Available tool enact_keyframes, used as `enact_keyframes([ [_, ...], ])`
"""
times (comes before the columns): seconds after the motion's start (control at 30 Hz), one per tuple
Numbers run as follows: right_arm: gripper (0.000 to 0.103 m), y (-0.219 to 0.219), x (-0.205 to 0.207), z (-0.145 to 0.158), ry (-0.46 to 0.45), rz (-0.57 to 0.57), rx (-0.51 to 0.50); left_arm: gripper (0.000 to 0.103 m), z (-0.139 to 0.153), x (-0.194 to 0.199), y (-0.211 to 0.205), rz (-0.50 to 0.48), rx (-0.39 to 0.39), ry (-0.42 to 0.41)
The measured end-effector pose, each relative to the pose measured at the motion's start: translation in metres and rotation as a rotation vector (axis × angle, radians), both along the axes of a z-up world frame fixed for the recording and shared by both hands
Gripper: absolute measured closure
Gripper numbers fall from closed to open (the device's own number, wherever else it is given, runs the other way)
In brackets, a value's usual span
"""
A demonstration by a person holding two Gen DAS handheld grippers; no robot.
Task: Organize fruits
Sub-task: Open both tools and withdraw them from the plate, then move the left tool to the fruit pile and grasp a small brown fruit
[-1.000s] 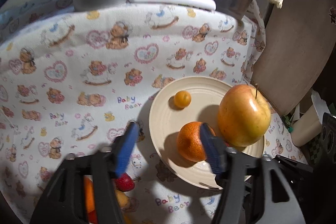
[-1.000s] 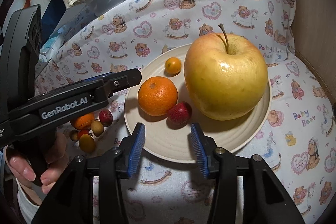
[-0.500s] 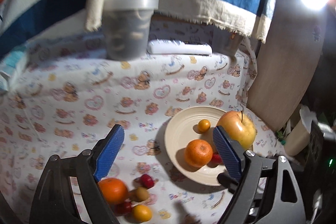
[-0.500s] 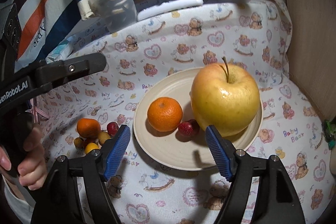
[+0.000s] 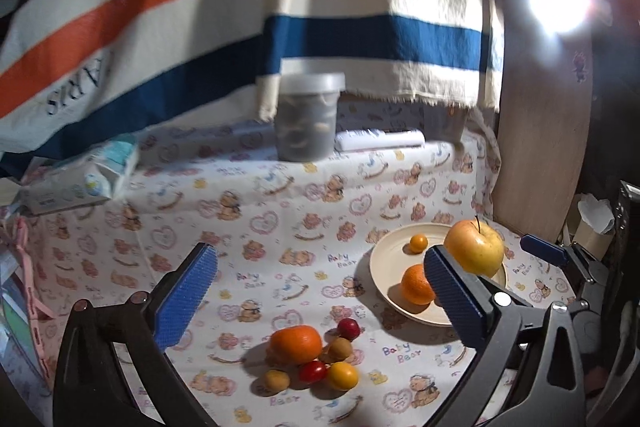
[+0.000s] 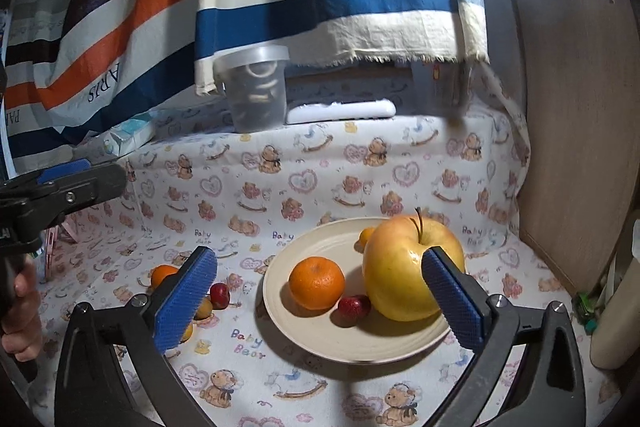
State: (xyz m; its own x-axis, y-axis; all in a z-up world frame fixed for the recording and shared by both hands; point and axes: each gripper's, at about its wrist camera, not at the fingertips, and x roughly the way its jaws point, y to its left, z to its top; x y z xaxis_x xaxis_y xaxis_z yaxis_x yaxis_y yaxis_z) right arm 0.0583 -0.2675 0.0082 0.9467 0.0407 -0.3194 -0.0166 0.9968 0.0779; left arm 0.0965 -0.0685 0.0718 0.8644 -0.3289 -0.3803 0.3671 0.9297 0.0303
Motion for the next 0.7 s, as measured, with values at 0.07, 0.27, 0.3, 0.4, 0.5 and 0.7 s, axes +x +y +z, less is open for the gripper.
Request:
enact_keyframes([
  [0.07,0.0,0.003,0.001,-0.001,0.006,0.013,-0.011,0.0,-0.001,-0.007,0.007,0.011,-0.003,-0.03],
  [0.27,0.0,0.008,0.002,-0.005,0.016,0.018,-0.033,0.0,-0.011,-0.016,0.019,0.042,0.015,-0.06],
  [0.3,0.0,0.008,0.002,-0.005,0.017,0.018,-0.031,0.0,-0.014,-0.015,0.021,0.054,0.023,-0.045],
  [0.4,0.0,0.008,0.004,-0.006,0.028,0.027,-0.021,0.0,-0.024,-0.012,0.025,0.046,0.013,-0.007],
  [0.5,0.0,0.008,0.007,-0.009,0.05,0.029,-0.021,0.0,-0.037,-0.01,0.029,0.051,0.011,0.011],
  [0.7,0.0,0.008,0.012,-0.012,0.077,0.044,-0.012,0.0,-0.053,-0.004,0.037,0.077,0.006,0.055],
])
